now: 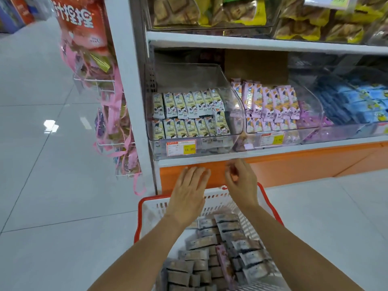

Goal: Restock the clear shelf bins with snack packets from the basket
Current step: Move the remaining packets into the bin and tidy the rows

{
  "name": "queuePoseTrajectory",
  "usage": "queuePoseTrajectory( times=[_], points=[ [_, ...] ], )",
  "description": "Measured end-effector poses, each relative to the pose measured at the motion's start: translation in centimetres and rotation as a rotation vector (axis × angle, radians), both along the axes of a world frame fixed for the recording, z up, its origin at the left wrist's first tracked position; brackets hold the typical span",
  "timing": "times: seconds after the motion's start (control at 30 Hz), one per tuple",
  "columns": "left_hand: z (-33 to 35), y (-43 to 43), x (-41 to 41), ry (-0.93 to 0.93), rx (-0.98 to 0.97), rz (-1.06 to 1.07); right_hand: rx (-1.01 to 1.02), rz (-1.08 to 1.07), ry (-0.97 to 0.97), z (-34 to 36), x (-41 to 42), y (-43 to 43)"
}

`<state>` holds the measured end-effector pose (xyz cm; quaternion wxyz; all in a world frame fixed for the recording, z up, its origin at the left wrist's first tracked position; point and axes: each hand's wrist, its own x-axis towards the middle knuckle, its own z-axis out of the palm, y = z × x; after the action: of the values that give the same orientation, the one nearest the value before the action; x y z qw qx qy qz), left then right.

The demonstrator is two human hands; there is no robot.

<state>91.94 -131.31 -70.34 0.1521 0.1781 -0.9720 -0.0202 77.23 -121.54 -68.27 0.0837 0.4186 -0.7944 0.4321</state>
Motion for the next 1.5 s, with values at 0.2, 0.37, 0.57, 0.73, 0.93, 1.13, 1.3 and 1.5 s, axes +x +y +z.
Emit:
queuePoseTrajectory(
  times=[0.2,0.37,0.57,0.73,0.93,1.13,1.3,1.5],
  points=[
    [-4.2,-0.1,-1.3,-0.408,0.129,-0.054,0.394,-0.042,-0.13,-6.7,-1.0,4.0],
    [-7.0,0.1,-1.5,-0.494,0.111,-0.035,0.729,-0.079,-0.31,-10.8,-0.5,7.7],
    [-7.9,0.8,-1.2,-0.427,0.078,-0.029,1.224,-0.071,-0.329,-13.7,2.3,10.7],
    [-8.2,0.8,-1.2,-0.435,0.096,-0.03,1.293,-0.112,-0.22,-14.9,3.6,11.1],
    [-8.3,0.4,-1.3,-0.428,0.113,-0.045,1.02,-0.122,-0.313,-12.2,2.5,9.9],
    [-4.7,-0.1,-1.4,-0.175,0.001,-0.073,0.305,-0.038,-0.598,-4.9,1.5,7.5],
    [0.4,-1.4,-1.9,0.123,-0.131,-0.055,-0.107,-0.013,-0.483,0.8,1.1,5.1],
    [4.6,-3.9,-1.1,0.207,-0.179,0.017,-0.377,0.037,-0.349,8.1,0.8,2.2]
  ],
)
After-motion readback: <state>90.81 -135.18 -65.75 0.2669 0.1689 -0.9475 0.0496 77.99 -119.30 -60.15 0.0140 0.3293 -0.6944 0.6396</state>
